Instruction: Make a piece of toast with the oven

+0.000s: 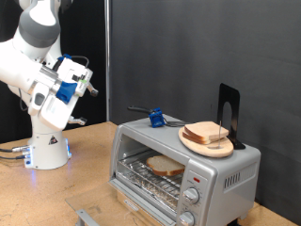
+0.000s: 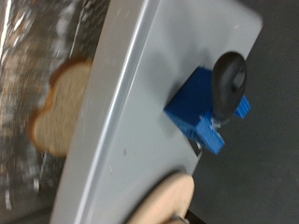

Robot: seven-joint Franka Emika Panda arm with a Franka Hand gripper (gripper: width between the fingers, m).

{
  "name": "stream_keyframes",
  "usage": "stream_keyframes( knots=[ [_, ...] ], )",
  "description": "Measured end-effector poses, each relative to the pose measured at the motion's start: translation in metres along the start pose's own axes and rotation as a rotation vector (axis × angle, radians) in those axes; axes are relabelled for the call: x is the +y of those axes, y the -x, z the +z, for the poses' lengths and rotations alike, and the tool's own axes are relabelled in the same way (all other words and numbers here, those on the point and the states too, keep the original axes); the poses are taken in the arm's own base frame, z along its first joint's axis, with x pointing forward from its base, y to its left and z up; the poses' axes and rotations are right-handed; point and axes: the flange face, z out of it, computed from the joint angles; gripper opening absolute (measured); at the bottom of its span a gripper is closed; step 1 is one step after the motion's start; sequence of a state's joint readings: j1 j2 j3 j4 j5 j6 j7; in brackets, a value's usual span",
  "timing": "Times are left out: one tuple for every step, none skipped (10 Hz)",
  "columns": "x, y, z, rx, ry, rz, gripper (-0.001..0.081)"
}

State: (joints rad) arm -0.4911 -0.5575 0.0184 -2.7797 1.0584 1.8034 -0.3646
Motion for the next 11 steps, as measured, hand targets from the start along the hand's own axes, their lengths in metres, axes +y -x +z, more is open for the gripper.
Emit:
stream_keyframes(
  knots=[
    [0.005,-0.005,0.001,-0.010,0.008,0.085,0.0809],
    [0.013,-0.016,0.000,-0.006,0.007,0.160,0.0809],
    [0.021,-0.028,-0.004,0.000,-0.001,0.210,0.0809],
    [0.029,-0.042,-0.009,0.007,-0.009,0.243,0.0809],
    [0.039,-0.054,-0.014,0.017,-0.009,0.260,0.0809],
    [0.049,-0.061,-0.016,0.011,0.000,0.259,0.0809],
    [0.054,-0.069,-0.016,-0.001,0.008,0.252,0.0809],
    [0.054,-0.068,-0.016,-0.001,0.007,0.254,0.0809],
    [0.054,-0.066,-0.014,-0.019,0.005,0.255,0.0809],
    [0.058,-0.065,-0.012,-0.015,0.009,0.259,0.0809],
    [0.066,-0.067,-0.011,0.014,0.022,0.274,0.0809]
  ],
)
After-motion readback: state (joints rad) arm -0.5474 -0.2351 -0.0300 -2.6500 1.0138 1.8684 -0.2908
